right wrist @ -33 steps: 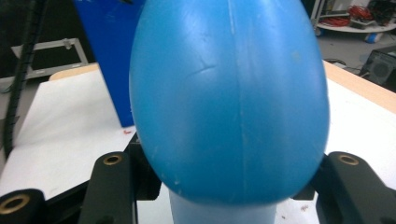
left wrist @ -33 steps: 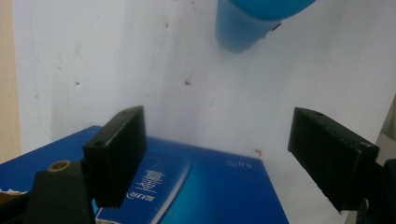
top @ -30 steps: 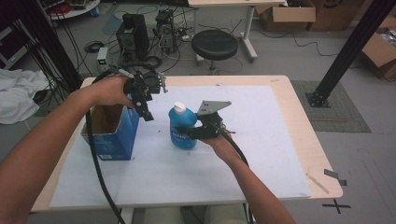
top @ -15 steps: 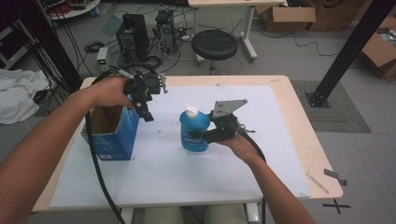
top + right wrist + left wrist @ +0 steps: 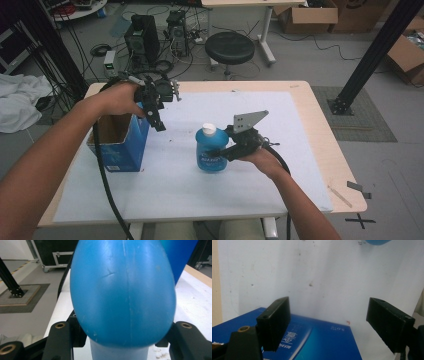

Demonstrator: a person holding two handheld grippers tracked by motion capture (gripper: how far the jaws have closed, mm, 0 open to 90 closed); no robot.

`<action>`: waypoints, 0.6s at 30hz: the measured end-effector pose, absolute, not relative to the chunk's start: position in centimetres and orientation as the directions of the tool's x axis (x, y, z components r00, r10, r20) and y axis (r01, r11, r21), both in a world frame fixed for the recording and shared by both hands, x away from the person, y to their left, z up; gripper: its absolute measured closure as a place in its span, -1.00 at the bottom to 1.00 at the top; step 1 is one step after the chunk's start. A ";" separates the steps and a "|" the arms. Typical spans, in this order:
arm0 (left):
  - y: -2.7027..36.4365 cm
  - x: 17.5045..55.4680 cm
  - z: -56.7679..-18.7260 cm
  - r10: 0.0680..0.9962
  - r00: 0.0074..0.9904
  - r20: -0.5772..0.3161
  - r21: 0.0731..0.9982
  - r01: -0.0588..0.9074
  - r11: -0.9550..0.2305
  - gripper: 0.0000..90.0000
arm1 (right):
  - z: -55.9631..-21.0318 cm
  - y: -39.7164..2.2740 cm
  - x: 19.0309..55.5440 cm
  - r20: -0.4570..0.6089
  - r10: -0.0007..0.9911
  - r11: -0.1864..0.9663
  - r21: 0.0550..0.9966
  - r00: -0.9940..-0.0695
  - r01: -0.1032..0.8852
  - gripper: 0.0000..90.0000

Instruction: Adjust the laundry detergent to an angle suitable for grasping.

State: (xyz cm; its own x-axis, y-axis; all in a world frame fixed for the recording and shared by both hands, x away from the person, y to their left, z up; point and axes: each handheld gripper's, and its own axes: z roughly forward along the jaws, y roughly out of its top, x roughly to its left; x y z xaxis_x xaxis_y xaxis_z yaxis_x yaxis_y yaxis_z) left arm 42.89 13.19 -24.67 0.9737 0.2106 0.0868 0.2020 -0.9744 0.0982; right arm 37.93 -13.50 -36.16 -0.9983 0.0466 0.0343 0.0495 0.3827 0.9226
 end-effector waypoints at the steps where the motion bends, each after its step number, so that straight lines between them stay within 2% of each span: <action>1: 13.2 42.9 -24.7 0.211 0.974 0.085 0.096 0.203 -0.974 -0.55 | -36.3 -13.5 37.8 0.030 0.038 0.377 0.925 -0.999 0.042 -0.05; 12: 13.3 42.9 -24.8 0.215 0.973 0.086 0.092 0.207 -0.974 -0.55 | -37.4 -13.3 37.4 0.039 -0.028 0.387 0.922 -0.999 0.025 -0.04; 18: 13.1 42.9 -24.9 0.210 0.974 0.084 0.091 0.203 -0.975 -0.55 | -38.2 -13.2 37.1 0.036 -0.030 0.398 0.917 -0.999 0.022 -0.04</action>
State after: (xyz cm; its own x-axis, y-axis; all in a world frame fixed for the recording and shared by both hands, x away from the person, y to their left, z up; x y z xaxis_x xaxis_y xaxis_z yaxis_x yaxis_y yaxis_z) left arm 42.90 13.07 -24.90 0.9740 0.2104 0.0839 0.2028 -0.9750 0.0912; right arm 37.09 -13.17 -38.17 -0.9989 -0.0300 0.0364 0.0215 0.3978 0.9172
